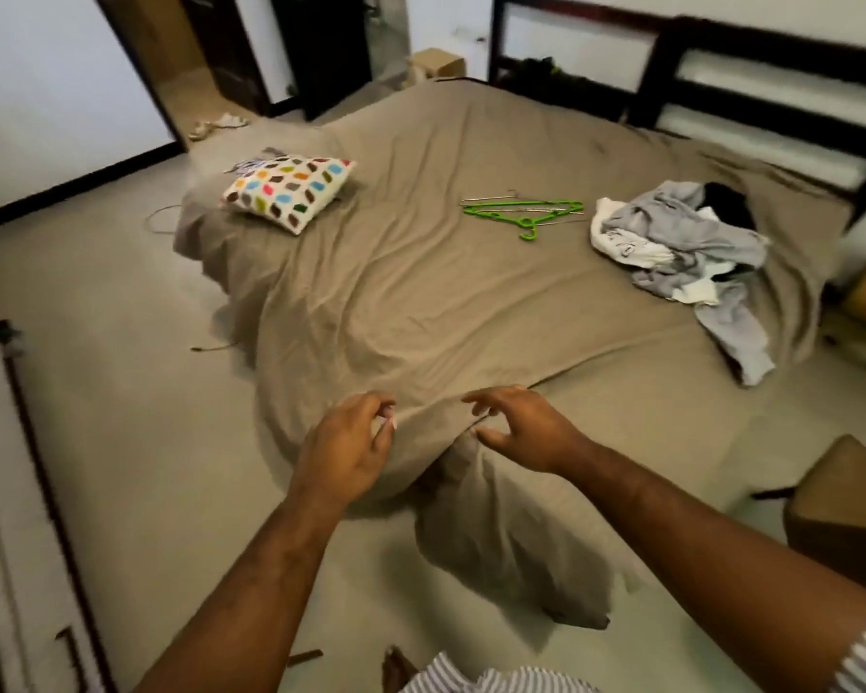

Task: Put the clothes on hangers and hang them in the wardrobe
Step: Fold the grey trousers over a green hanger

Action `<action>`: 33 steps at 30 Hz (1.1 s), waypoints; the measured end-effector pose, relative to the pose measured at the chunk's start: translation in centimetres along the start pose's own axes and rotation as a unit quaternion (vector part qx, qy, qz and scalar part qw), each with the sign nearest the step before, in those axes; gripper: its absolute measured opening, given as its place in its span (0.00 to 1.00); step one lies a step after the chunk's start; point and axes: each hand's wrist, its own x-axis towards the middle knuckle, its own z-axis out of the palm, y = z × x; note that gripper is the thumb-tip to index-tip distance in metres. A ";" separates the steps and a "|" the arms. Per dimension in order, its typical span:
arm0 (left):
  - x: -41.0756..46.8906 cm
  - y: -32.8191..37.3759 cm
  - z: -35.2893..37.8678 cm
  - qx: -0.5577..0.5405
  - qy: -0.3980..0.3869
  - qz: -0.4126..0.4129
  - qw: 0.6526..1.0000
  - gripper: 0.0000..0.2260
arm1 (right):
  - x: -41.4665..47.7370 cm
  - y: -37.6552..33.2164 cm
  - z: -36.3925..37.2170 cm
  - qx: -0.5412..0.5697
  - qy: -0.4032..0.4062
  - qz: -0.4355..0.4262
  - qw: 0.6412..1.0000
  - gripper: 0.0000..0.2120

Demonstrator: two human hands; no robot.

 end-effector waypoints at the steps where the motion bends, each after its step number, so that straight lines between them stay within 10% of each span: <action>1: 1.9 0.1 0.1 0.003 -0.010 0.017 1.000 0.12 | 0.3 0.4 -0.4 0.001 0.018 0.016 1.000 0.22; 33: 37.0 0.5 6.3 0.053 -0.213 0.272 0.937 0.11 | 14.6 13.3 -7.5 0.116 0.190 0.311 0.924 0.15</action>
